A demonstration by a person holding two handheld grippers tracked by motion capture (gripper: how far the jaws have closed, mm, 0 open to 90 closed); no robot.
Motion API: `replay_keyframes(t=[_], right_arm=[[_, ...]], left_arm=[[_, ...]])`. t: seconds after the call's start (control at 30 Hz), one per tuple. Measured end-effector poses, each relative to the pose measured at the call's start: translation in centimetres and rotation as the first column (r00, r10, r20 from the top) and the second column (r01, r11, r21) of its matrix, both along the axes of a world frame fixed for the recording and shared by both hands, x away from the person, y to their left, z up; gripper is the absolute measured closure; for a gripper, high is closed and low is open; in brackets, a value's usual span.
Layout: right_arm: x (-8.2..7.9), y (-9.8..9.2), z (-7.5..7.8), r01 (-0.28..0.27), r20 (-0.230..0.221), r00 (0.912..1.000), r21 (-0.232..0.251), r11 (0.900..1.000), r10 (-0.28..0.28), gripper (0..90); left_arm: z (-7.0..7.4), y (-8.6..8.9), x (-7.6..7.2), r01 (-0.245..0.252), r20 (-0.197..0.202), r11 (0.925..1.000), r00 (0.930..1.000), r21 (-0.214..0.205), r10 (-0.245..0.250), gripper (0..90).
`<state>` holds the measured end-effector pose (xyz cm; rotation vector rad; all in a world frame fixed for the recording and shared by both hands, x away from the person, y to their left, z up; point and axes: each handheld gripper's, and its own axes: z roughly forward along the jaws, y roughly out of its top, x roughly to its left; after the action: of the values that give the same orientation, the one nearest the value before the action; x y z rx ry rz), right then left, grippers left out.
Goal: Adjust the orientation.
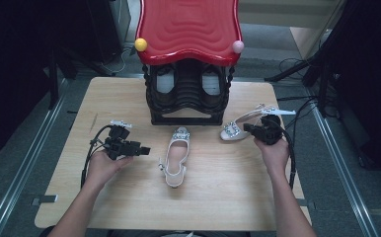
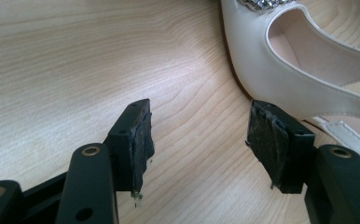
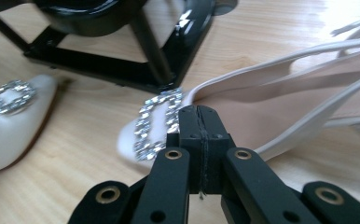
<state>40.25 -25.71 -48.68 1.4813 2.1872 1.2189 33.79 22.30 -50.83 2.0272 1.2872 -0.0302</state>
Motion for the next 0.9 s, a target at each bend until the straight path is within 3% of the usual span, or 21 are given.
replay_keyframes(t=[0.2,0.33,0.57,0.7,0.9], right_arm=[[1.4,-0.1,-1.1,0.010,-0.047,0.9988,-0.029,0.9995,-0.012,90.0],[1.9,0.3,-1.7,-0.002,-0.064,0.9979,-0.091,0.9958,-0.004,90.0],[2.0,0.5,-1.8,-0.003,-0.082,0.9966,-0.079,0.9969,-0.004,90.0],[2.1,0.5,-2.1,-0.003,-0.103,0.9947,-0.038,0.9993,-0.001,90.0],[2.0,0.7,-2.0,-0.009,-0.107,0.9943,-0.041,0.9991,0.005,90.0]], left_arm=[[-0.1,0.4,-0.6,-0.009,0.001,1.0000,1.0000,-0.001,0.009,40.2],[-0.2,0.7,-0.8,-0.016,0.000,0.9999,0.9999,0.000,0.016,39.9],[-0.2,0.9,-0.8,-0.020,0.000,0.9998,0.9998,-0.003,0.020,39.7],[-0.3,0.7,-0.8,-0.013,-0.003,0.9999,0.9999,0.004,0.013,39.2],[-0.2,0.8,-0.8,-0.014,-0.002,0.9999,0.9999,0.003,0.014,39.1]])
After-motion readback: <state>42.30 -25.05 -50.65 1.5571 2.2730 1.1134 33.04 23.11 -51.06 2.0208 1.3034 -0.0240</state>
